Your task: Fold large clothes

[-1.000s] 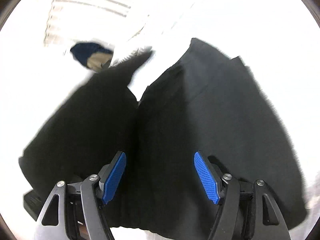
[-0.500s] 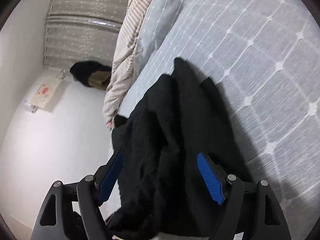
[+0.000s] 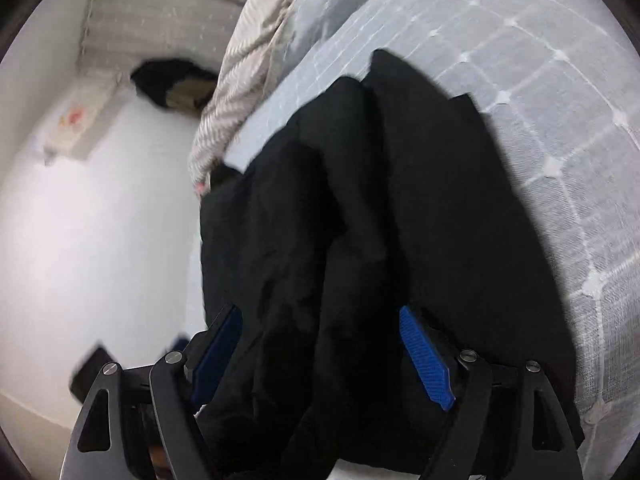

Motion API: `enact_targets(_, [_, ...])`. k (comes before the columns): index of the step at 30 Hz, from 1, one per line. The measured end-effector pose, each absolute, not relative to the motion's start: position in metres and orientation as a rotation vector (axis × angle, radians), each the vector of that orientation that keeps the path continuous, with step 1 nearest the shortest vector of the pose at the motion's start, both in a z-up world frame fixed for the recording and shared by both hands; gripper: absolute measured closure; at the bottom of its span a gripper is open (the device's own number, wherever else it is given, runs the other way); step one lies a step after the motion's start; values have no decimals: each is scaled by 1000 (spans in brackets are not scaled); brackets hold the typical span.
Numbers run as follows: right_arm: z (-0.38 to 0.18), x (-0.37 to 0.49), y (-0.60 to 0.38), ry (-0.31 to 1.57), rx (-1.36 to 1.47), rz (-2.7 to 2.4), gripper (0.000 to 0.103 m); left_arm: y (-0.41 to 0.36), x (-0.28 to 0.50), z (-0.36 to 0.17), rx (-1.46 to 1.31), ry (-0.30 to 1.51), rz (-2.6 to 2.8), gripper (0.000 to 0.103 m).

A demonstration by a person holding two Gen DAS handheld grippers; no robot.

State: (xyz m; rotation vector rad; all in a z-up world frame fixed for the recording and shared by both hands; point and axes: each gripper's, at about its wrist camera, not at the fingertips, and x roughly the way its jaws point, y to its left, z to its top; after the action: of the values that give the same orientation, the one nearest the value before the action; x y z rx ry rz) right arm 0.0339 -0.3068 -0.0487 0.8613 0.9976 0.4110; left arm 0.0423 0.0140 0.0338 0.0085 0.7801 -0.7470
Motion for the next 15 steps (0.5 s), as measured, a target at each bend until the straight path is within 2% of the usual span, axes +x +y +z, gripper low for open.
enact_targets(3, [-43, 37, -284, 1017, 734, 434, 23, 17, 55, 24, -46, 786, -727, 22])
enact_targets(4, [-41, 37, -279, 1010, 699, 431, 40, 17, 59, 22, -61, 785, -723, 23])
enact_targets(5, [-38, 40, -274, 990, 672, 441, 64, 17, 60, 21, -71, 779, -718, 23])
enact_targets(6, [-36, 42, -272, 987, 666, 446, 66, 16, 60, 22, -79, 767, -714, 24])
enact_targets(7, [-33, 44, -272, 984, 664, 441, 73, 15, 60, 25, -82, 756, -718, 24])
enact_targets(10, [-8, 43, -280, 879, 642, 430, 79, 16, 57, 32, -87, 696, -733, 24])
enact_targets(15, [26, 22, -325, 690, 684, 399, 79, 8, 53, 35, -123, 642, -772, 25])
